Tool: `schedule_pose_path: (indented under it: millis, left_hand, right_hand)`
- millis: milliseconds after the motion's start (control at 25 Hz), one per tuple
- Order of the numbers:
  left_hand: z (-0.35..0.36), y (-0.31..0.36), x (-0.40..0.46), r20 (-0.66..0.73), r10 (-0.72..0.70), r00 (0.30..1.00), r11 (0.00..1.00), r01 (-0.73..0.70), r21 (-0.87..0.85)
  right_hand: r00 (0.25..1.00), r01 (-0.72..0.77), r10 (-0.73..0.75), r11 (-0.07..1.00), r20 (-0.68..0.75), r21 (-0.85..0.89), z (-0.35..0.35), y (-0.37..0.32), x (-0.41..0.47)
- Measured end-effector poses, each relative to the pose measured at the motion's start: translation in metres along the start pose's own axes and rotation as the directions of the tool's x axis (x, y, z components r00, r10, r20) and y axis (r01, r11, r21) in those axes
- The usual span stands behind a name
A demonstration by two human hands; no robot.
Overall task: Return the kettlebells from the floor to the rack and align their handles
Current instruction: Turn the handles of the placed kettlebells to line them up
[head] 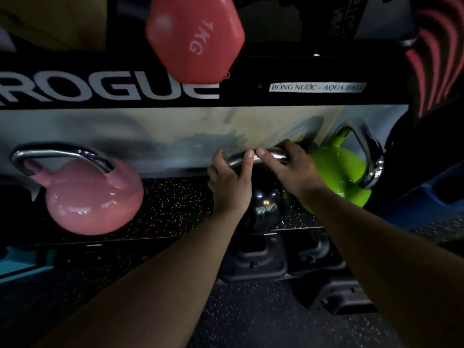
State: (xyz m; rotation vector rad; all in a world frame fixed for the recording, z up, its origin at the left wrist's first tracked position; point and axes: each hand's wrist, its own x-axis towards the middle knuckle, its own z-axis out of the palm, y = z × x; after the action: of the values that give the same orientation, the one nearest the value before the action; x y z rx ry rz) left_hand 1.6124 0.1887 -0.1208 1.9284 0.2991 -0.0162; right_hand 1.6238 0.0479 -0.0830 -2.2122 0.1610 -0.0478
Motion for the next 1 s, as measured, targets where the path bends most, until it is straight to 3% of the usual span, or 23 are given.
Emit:
schedule_pose_path:
  millis: [160, 320, 400, 560, 800, 1000]
  left_hand:
    - [-0.011, 0.010, 0.035, 0.046, 0.027, 0.999, 0.997, -0.024, -0.067]
    - [-0.004, 0.003, 0.025, 0.001, 0.023, 1.000, 0.997, -0.022, -0.079]
    - [-0.001, 0.001, 0.022, -0.018, 0.031, 0.999, 0.993, -0.033, -0.118]
    - [-0.016, 0.012, 0.050, 0.131, 0.108, 0.985, 0.992, -0.099, -0.073]
    - [-0.009, 0.004, 0.040, 0.145, 0.072, 0.987, 0.987, -0.050, -0.151]
    - [-0.029, 0.005, 0.070, 0.289, 0.081, 0.954, 0.995, -0.062, -0.075]
  right_hand:
    - [0.992, -0.064, 0.064, 0.998, -0.107, -0.001, 0.026, -0.001, -0.016]
    - [0.990, -0.138, 0.128, 0.921, 0.051, 0.365, 0.010, 0.002, -0.020]
    - [0.990, -0.135, 0.137, 0.883, 0.027, 0.450, 0.018, 0.001, -0.025]
    - [0.993, -0.100, 0.118, 0.855, -0.003, 0.508, 0.046, 0.000, -0.047]
    - [0.981, -0.178, 0.184, 0.773, 0.052, 0.609, 0.040, -0.012, -0.037]
    - [0.972, -0.217, 0.220, 0.715, 0.081, 0.665, 0.071, -0.034, -0.050]
